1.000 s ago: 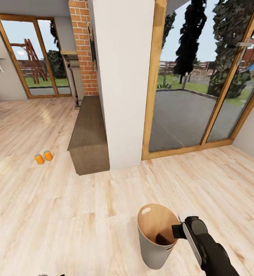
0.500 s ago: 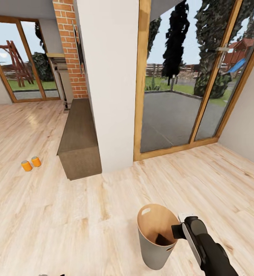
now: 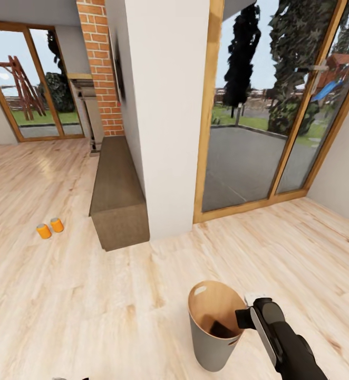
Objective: Put the three can of soda from the living room inside the tash can in the kitchen.
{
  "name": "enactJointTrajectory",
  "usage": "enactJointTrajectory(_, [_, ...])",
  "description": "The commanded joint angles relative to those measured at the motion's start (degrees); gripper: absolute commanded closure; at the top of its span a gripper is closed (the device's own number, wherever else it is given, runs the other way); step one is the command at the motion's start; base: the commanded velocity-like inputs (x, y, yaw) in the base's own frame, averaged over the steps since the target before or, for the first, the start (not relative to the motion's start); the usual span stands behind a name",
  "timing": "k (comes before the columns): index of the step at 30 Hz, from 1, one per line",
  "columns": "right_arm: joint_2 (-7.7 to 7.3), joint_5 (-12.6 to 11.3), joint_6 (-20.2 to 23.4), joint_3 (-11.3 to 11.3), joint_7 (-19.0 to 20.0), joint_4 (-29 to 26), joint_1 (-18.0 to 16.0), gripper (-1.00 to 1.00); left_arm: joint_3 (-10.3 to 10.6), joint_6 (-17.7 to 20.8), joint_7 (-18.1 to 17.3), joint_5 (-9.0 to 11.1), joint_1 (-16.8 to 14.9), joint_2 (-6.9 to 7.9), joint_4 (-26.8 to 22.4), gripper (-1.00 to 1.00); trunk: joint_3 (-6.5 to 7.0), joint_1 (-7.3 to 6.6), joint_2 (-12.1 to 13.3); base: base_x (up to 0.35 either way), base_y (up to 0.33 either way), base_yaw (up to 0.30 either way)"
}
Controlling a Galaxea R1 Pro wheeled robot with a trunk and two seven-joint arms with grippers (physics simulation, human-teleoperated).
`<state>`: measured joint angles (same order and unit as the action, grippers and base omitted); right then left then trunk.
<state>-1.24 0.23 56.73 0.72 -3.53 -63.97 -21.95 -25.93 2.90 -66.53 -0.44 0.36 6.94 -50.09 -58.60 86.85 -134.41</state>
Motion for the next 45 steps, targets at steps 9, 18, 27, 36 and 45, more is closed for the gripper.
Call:
enactJointTrajectory(9, [0.0,-0.8,0.0,0.0,0.1,0.0,0.0,1.0,0.0,0.0,0.0,0.0,0.0,0.0,0.0,-1.0,0.01,0.0,0.0,0.107,0.307,0.0])
enactJointTrajectory(18, [0.0,-0.8,0.0,0.0,0.1,0.0,0.0,1.0,0.0,0.0,0.0,0.0,0.0,0.0,0.0,-1.0,0.01,0.0,0.0,0.072,0.307,0.0])
enactJointTrajectory(27, [0.07,-0.8,0.0,0.1,0.1,0.0,0.0,1.0,0.0,0.0,0.0,0.0,0.0,0.0,0.0,-1.0,-0.08,0.0,0.0,0.003,0.105,0.063])
enactJointTrajectory(36, [0.48,-0.7,0.0,0.1,0.0,0.0,0.0,1.0,0.0,0.0,0.0,0.0,0.0,0.0,0.0,-1.0,-0.29,0.0,0.0,0.0,0.006,0.251])
enactJointTrajectory(45, [0.82,-0.4,0.0,0.1,-0.1,0.0,0.0,1.0,0.0,0.0,0.0,0.0,0.0,0.0,0.0,-1.0,-0.46,0.0,0.0,0.0,0.0,0.28])
